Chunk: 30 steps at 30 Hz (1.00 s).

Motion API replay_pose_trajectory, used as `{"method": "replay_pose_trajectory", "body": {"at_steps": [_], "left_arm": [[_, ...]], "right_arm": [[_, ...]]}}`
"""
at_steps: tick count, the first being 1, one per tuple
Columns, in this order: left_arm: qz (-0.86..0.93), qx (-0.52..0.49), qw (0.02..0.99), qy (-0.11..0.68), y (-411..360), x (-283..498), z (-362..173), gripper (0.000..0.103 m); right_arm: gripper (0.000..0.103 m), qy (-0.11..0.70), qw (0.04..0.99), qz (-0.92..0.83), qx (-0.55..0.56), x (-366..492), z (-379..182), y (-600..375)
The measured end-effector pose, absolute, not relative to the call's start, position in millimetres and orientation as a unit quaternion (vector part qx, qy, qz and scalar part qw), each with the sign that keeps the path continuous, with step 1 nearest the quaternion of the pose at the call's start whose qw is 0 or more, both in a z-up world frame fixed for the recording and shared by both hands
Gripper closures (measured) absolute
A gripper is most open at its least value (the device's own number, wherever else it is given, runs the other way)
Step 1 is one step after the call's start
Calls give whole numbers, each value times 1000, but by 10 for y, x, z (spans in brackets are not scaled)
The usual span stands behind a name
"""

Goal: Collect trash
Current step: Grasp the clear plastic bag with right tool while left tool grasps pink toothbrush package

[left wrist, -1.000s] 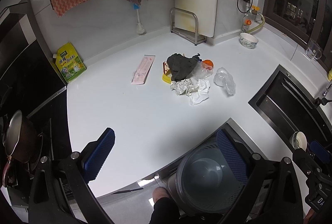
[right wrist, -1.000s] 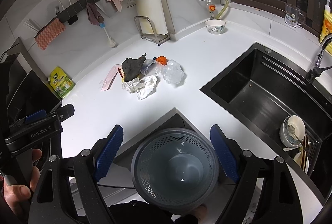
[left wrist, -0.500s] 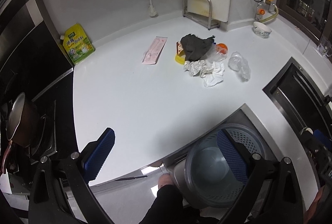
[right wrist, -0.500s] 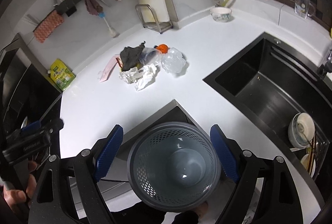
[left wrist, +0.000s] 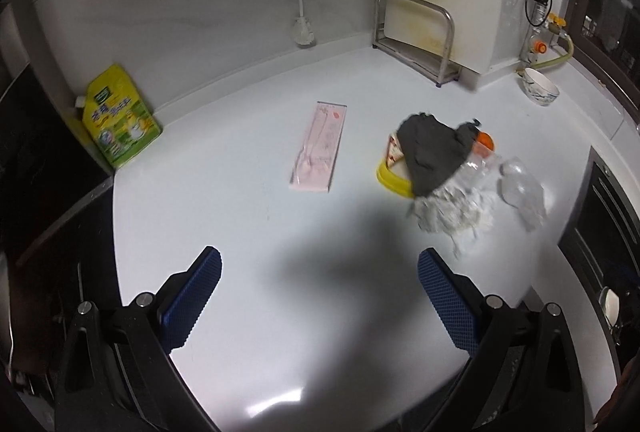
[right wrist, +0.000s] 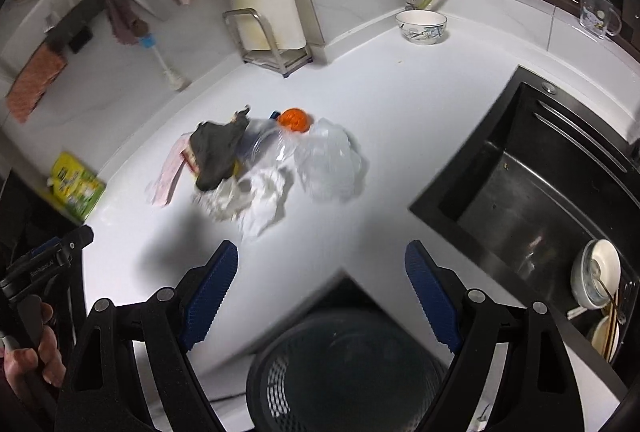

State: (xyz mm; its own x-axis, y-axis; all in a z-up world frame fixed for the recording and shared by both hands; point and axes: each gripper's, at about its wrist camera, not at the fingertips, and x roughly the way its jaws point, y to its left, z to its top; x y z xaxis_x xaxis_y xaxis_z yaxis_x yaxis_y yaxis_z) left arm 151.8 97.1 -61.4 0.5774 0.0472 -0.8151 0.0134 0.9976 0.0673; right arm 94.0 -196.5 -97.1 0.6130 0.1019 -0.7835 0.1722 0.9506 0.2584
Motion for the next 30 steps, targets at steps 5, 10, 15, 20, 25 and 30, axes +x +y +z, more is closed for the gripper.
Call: {"method": "replay_pose_trajectory", "body": {"at_steps": [5,10,15,20,25,30], "left_arm": [[-4,34,886,462,1096,2046,-813,6],[-23,25,885,465,1155,2450,-993,6],[-34,31,882,469,1155,2743,-1155,6],[-49,29,872,486,1119,2950,-1322,6],[-62,32,869,489,1087,3071,-1413,6],[-75,28,867,491,1096,3169,-1487,6]], "right_arm": [[21,450,879,-29,156,1475,-1126,-1942],[21,462,873,-42,149,1904,-1298,-1974],[21,490,860,-45,136,2277,-1525,-1988],[21,517,846,-47,122,2510,-1719,-1967],[21,536,835,-56,113,2646,-1885,-1956],[21,535,836,-62,104,2669,-1958,-1947]]}}
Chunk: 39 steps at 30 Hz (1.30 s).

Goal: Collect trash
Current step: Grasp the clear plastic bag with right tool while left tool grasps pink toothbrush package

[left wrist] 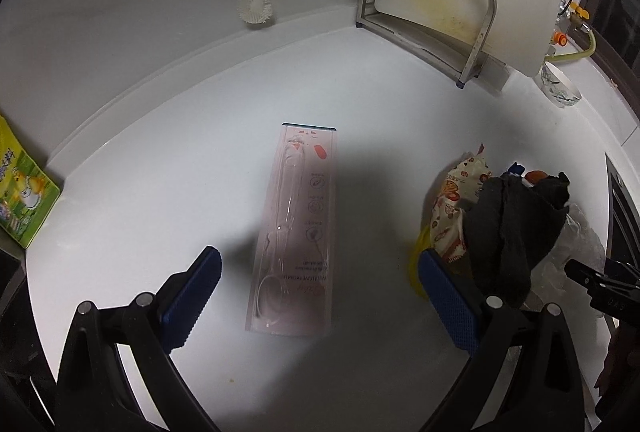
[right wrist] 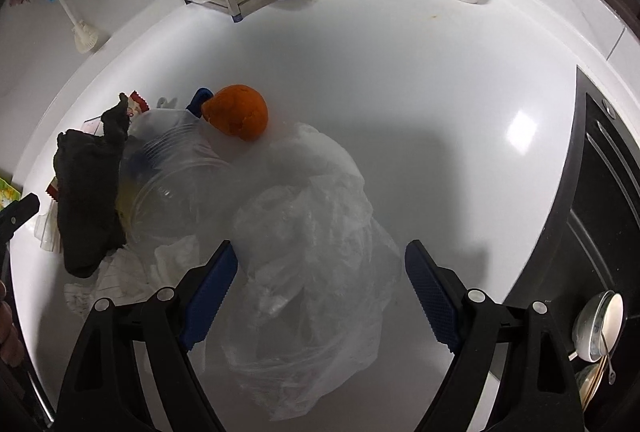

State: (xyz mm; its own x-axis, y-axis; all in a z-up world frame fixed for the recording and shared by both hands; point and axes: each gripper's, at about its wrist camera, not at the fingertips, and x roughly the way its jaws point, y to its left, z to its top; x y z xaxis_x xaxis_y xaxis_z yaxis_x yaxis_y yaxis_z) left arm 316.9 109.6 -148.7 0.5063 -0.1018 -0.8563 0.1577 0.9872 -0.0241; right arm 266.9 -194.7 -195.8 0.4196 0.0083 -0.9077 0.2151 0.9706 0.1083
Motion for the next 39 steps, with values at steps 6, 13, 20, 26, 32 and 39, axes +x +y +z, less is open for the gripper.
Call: {"method": "replay_pose_trajectory", "body": {"at_steps": [6,13,20,26,32,39], "left_arm": [[-67,21,868,492,1136,3274,-1560,6],[-53,27,870,490,1244,3449,-1677,6],[-50,48,863,501,1230,3570,-1868,6],[-57,60,864,497,1215,3578,-1952,7],[-66,51,864,496,1261,3547,-1990,26],[-87,50,863,495,1208,3531,-1944,51]], "right_arm": [[44,521,848,-52,84,2677,-1931,-1863],[66,507,854,-44,110,2655,-1838,-1924],[66,487,862,-48,132,2538,-1707,-1987],[66,478,864,-50,148,2451,-1657,-2006],[66,475,866,-51,148,2419,-1616,-1997],[66,473,866,-53,152,2325,-1582,-1981]]}}
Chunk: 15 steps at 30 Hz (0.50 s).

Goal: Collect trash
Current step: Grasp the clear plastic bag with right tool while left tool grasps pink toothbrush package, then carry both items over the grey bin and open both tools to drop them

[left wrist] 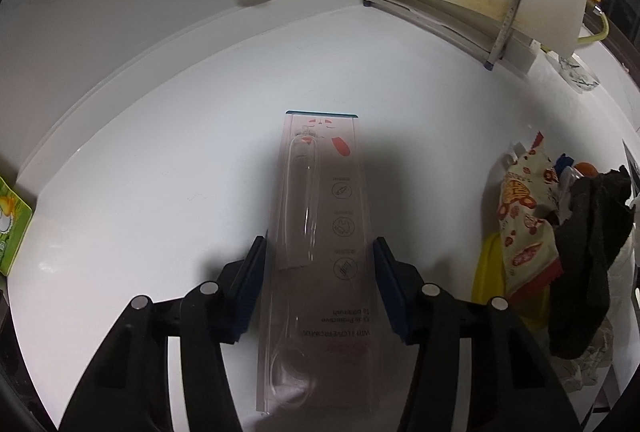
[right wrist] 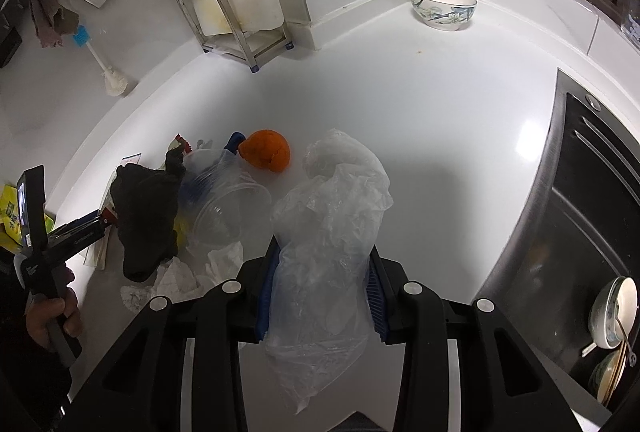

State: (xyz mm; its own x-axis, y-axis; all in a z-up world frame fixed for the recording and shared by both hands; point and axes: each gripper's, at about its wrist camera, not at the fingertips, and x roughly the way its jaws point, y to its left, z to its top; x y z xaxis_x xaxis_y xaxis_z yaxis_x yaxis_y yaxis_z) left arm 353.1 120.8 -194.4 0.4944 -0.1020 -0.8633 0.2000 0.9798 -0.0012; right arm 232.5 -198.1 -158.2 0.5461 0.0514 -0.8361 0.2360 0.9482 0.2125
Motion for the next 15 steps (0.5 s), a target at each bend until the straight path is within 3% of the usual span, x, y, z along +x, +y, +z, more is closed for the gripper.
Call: {"method": "replay_pose_trajectory", "body": {"at_steps": [15], "left_arm": [[-83,40,881,464,1246,3041,-1481,51]], "right_arm": [[66,455,875,-41,163,1870,-1380,-1912]]}}
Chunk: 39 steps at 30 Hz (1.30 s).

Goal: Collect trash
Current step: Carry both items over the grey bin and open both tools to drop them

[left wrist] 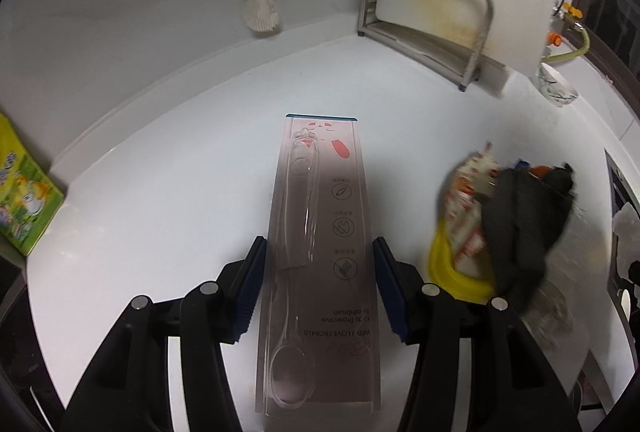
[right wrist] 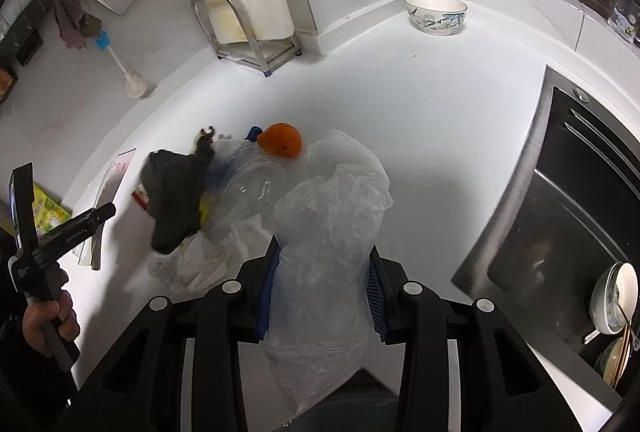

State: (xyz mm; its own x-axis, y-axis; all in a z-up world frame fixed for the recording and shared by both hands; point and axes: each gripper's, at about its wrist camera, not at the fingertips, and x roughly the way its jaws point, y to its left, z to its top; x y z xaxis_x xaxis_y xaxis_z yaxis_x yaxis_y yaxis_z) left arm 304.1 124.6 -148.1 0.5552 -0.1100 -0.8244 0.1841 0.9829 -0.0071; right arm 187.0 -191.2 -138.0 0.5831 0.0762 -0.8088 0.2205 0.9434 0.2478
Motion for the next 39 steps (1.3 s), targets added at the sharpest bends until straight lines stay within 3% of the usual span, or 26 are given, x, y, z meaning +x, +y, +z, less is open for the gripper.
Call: {"method": "replay_pose_trajectory", "body": {"at_steps": [18,30,39], "left_arm": [[-91,29,897,432,620,1180,-854,51],[-112,33,885,451,21,-54,-1079,51],[-139,59,862,483,-214,-466,-1432,51]], "right_arm": [[66,443,882,20,156,381,-1066,-2272],[66,472,868,78,135,-488,-1411,-2331],[66,512,842,105,131,-773,-1850,-2188]]}}
